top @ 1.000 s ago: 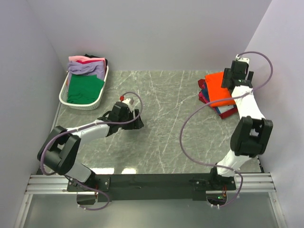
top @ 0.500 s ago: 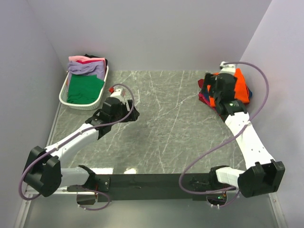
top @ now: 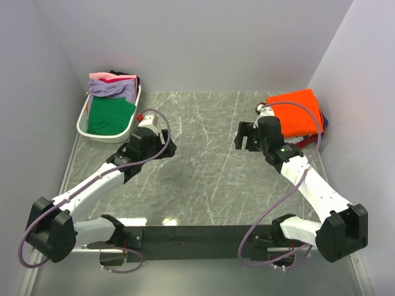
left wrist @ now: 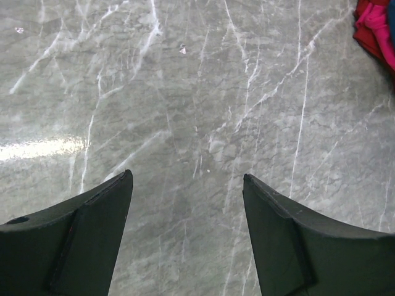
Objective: Fold and stack the t-shirts
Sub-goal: Neatly place the folded tshirt to the corner
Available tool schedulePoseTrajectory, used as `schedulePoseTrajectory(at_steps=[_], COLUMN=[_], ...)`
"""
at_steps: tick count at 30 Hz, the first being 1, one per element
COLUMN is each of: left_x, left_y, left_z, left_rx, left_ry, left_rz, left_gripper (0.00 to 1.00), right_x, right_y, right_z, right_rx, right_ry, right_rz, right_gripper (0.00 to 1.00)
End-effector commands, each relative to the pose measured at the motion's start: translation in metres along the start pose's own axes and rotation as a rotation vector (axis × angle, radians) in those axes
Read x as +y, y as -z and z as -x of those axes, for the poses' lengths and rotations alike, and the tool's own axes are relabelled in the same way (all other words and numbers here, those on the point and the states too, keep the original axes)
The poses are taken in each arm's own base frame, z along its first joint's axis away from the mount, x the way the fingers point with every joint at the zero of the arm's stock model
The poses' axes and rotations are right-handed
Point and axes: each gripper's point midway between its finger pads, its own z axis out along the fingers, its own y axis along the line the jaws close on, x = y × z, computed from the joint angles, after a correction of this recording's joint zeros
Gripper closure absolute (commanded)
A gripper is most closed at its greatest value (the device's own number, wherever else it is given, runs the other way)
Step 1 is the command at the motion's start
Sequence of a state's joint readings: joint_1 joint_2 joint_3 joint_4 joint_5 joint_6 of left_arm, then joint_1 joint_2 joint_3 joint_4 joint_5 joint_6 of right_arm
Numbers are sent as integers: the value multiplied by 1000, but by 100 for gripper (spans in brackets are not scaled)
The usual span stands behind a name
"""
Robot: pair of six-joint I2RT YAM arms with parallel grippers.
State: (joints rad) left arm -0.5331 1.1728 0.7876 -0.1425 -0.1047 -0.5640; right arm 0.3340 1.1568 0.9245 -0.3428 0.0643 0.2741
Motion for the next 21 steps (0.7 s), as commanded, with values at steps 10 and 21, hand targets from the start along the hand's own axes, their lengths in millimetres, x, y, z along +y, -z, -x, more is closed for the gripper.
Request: schedulePoseTrajectory(at_steps=[10,21], left_x=[0,5], left_y=[8,8], left_z=[18,18], left_rx=[-65,-89], left_ry=[-3,-15], left_rz=[8,21], left_gripper=[20,18], right_x=[26,29], right_y=[-13,-13], right_z=[-15,-15], right_rx=[13,6], right_ry=[-9,11], right_rz=[100,110], right_gripper=[10,9])
